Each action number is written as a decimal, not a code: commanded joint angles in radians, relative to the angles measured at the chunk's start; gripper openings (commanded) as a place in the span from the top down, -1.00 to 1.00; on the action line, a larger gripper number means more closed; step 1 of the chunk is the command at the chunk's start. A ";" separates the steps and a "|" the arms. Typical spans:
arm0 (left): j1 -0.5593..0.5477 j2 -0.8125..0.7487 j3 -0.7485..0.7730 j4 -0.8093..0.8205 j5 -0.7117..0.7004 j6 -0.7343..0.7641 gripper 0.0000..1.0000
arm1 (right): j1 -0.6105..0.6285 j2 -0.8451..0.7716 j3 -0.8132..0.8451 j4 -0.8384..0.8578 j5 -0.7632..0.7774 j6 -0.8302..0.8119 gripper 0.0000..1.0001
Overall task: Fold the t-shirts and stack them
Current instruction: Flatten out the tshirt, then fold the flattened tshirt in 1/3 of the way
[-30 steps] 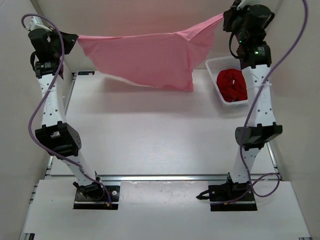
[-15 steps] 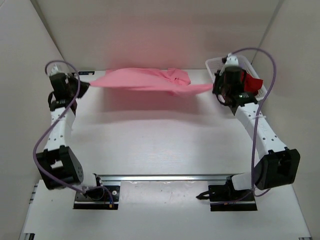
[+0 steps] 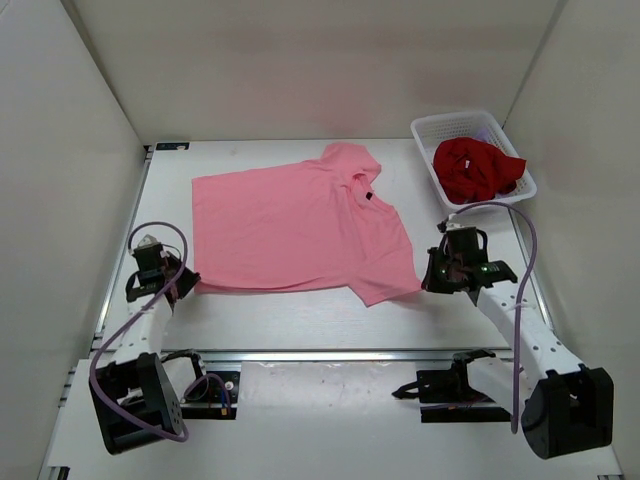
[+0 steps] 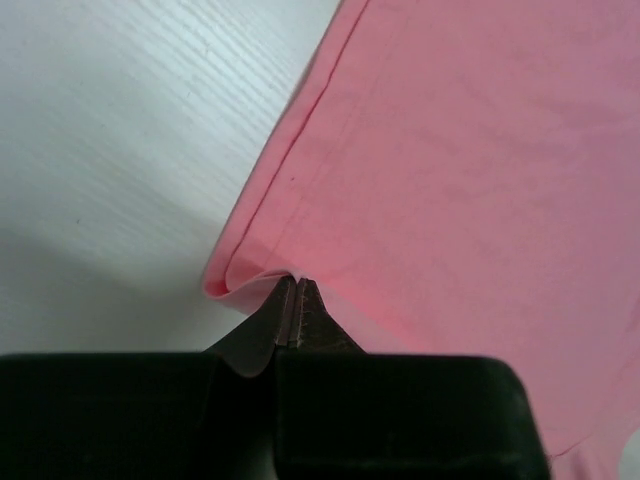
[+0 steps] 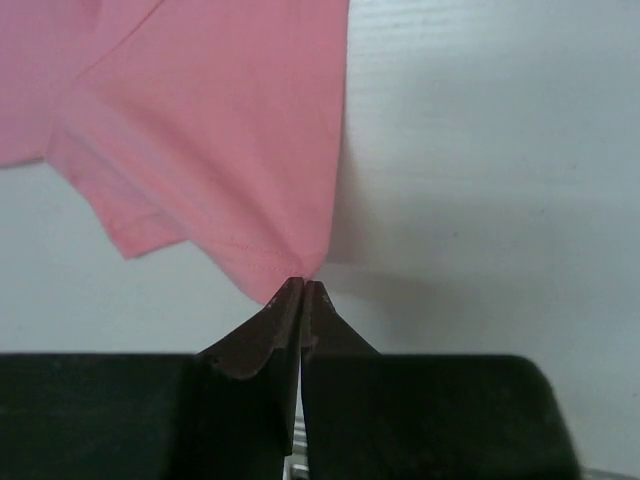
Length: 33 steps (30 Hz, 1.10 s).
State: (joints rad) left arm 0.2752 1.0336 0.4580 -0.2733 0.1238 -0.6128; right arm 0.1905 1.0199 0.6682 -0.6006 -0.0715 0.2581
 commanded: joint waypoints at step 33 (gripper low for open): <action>0.022 0.197 0.038 0.198 0.051 -0.199 1.00 | -0.025 0.715 0.738 0.163 -0.067 0.016 1.00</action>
State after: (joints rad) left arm 0.2909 1.2179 0.4576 -0.1249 0.1612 -0.7830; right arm 0.1459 1.6955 1.3407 -0.4686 -0.1749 0.2695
